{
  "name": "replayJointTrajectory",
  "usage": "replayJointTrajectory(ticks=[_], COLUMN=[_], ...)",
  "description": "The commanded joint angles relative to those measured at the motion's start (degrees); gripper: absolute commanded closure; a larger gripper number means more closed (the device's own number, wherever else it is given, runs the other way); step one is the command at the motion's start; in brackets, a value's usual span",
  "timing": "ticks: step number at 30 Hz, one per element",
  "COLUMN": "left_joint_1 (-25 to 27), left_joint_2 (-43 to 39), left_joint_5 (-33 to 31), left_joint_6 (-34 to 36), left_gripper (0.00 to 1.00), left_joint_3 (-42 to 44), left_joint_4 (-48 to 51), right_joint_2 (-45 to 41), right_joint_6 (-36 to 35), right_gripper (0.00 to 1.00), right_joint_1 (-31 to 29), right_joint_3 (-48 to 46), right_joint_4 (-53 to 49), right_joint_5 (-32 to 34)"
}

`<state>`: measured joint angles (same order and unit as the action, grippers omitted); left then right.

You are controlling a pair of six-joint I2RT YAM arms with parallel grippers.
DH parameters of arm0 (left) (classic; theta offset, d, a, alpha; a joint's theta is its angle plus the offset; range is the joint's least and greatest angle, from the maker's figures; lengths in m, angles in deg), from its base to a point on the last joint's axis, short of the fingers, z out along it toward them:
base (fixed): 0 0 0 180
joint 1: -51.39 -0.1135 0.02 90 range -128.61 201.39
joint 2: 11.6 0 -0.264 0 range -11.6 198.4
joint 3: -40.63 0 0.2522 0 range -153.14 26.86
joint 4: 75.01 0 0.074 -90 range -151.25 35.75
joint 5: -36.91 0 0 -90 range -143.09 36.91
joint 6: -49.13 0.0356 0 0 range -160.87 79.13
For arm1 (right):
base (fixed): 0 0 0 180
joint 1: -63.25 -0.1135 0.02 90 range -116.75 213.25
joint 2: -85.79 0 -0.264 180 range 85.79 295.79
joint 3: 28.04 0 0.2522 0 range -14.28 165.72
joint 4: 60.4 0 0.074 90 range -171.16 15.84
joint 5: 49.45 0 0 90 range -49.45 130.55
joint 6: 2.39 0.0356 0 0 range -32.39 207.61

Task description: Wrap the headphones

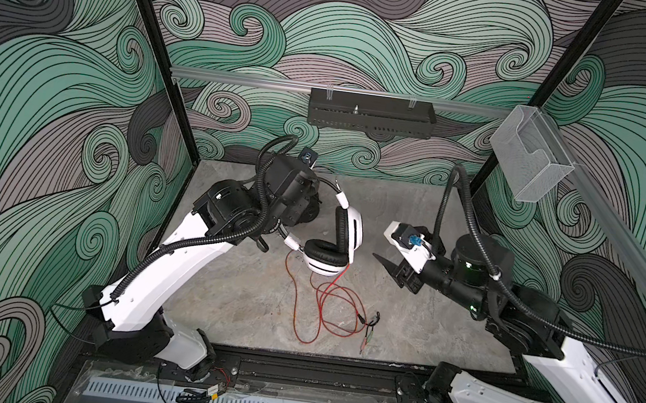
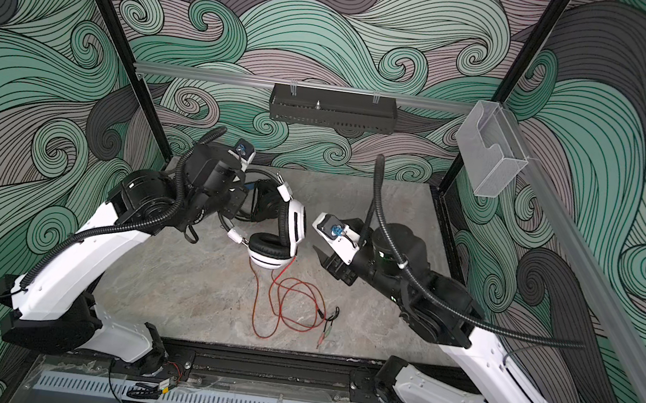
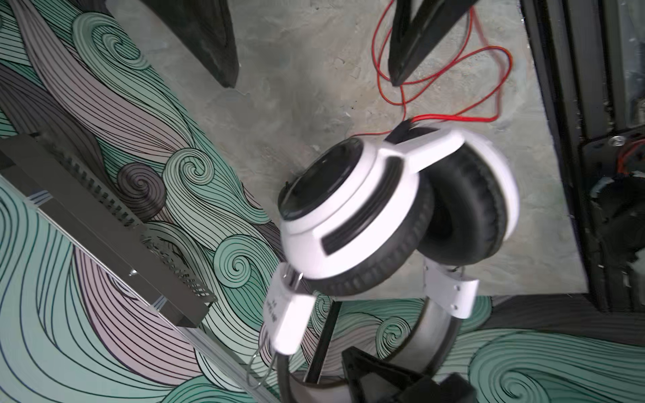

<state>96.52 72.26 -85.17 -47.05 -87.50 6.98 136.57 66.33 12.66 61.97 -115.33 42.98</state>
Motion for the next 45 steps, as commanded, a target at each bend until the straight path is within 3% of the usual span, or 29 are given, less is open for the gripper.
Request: replayJointTrajectory(ticks=[1,4,9,15,19,25,34,45], left_joint_1=[-2.90,-3.15,-3.99,-4.25,-5.01,-8.29,-13.90,-19.76], left_joint_2=[3.54,5.15,6.88,6.81,6.25,6.21,5.90,5.14], left_joint_5=[8.43,9.36,12.05,13.32,13.48,16.54,22.32,28.60], left_joint_6=[-11.53,-14.03,-16.21,-18.07,-19.03,-22.09,-23.92,-26.82], left_gripper=[1.00,1.00,1.00,1.00,1.00,1.00,1.00,1.00], left_joint_3=[-8.73,-13.85,-20.68,-22.55,-22.53,-22.74,-22.85,-22.87], left_joint_4=[7.76,10.51,12.16,12.07,10.85,9.11,7.24,5.61], right_joint_2=[-4.36,-5.30,-5.19,0.58,2.21,-0.53,-2.94,3.28], right_joint_6=[6.25,9.47,15.03,19.79,21.86,24.58,26.46,25.82], right_gripper=[0.27,0.23,0.20,0.21,0.34,0.56,0.74,0.99], right_joint_1=[0.83,0.84,1.54,10.16,13.31,13.58,14.66,15.47], right_joint_3=[-3.27,-6.91,-17.72,-25.05,-28.35,-34.73,-40.49,-42.68], right_joint_4=[5.59,5.66,19.14,32.60,36.89,39.87,42.08,46.83], right_joint_5=[-13.16,-18.39,-22.63,-32.94,-38.16,-38.66,-38.20,-41.57])
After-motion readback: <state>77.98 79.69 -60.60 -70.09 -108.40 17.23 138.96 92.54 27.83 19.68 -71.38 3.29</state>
